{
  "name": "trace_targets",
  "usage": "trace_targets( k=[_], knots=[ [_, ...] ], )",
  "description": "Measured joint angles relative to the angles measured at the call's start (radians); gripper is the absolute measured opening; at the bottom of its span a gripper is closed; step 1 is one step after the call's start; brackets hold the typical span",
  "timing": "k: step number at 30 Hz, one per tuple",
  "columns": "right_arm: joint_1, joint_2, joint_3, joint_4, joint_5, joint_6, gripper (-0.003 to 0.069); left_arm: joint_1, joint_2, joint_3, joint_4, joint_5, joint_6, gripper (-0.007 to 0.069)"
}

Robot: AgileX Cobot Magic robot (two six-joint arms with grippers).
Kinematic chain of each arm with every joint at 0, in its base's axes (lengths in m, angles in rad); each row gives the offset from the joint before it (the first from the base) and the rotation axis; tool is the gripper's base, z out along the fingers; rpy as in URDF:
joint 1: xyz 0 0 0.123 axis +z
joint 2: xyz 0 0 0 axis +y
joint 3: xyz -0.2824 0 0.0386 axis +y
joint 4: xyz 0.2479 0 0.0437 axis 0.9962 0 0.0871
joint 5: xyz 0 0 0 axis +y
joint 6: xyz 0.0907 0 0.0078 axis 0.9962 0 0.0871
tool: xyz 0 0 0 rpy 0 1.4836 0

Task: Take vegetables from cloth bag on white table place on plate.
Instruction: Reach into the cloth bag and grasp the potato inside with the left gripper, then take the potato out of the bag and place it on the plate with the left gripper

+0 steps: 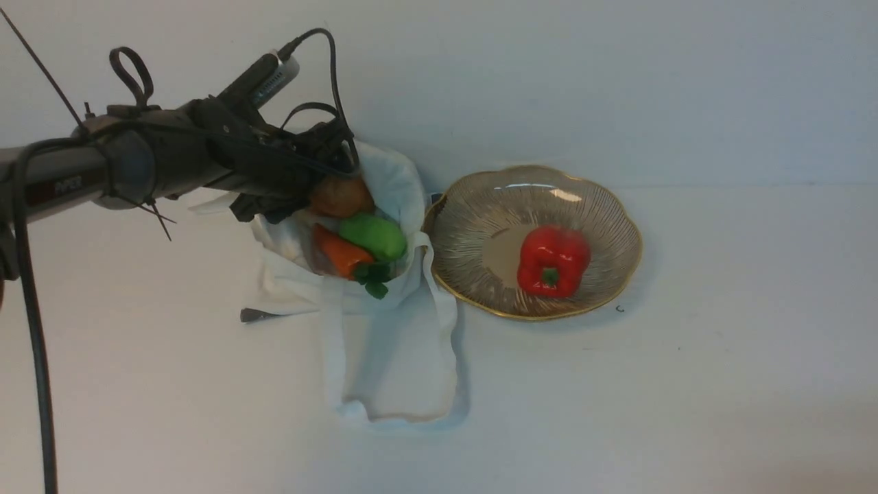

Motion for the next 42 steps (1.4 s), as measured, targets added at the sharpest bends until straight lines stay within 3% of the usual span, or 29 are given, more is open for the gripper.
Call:
trace_targets(
  k=[3, 4, 13, 20, 25, 30, 34, 36, 37, 38, 42],
  knots=[
    [0.000, 0.000, 0.000, 0.000, 0.000, 0.000, -0.0015, 0.001, 0.000, 0.000, 0.005, 0.004, 0.006, 0.0295],
    [0.000, 0.000, 0.000, 0.000, 0.000, 0.000, -0.0015, 0.005, -0.002, 0.000, 0.008, 0.019, 0.013, 0.0274],
    [0.000, 0.000, 0.000, 0.000, 0.000, 0.000, -0.0015, 0.043, -0.098, -0.001, 0.040, 0.249, 0.177, 0.0279],
    [0.000, 0.000, 0.000, 0.000, 0.000, 0.000, -0.0015, 0.040, -0.250, -0.002, 0.031, 0.522, 0.299, 0.0279],
    [0.000, 0.000, 0.000, 0.000, 0.000, 0.000, -0.0015, 0.013, -0.285, -0.063, -0.016, 0.669, 0.367, 0.0279],
    [0.000, 0.000, 0.000, 0.000, 0.000, 0.000, -0.0015, -0.099, -0.238, -0.211, -0.017, 0.707, 0.464, 0.0279],
    [0.000, 0.000, 0.000, 0.000, 0.000, 0.000, -0.0015, -0.208, -0.123, -0.367, 0.097, 0.706, 0.529, 0.0279],
    [0.000, 0.000, 0.000, 0.000, 0.000, 0.000, -0.0015, -0.266, -0.033, -0.443, 0.212, 0.695, 0.492, 0.0279],
    [0.000, 0.000, 0.000, 0.000, 0.000, 0.000, -0.0015, -0.270, -0.026, -0.448, 0.212, 0.694, 0.486, 0.0279],
    [0.000, 0.000, 0.000, 0.000, 0.000, 0.000, -0.0015, -0.311, 0.039, -0.492, 0.339, 0.682, 0.422, 0.0279],
    [0.000, 0.000, 0.000, 0.000, 0.000, 0.000, -0.0015, -0.359, 0.106, -0.518, 0.511, 0.666, 0.334, 0.0279]
  ],
)
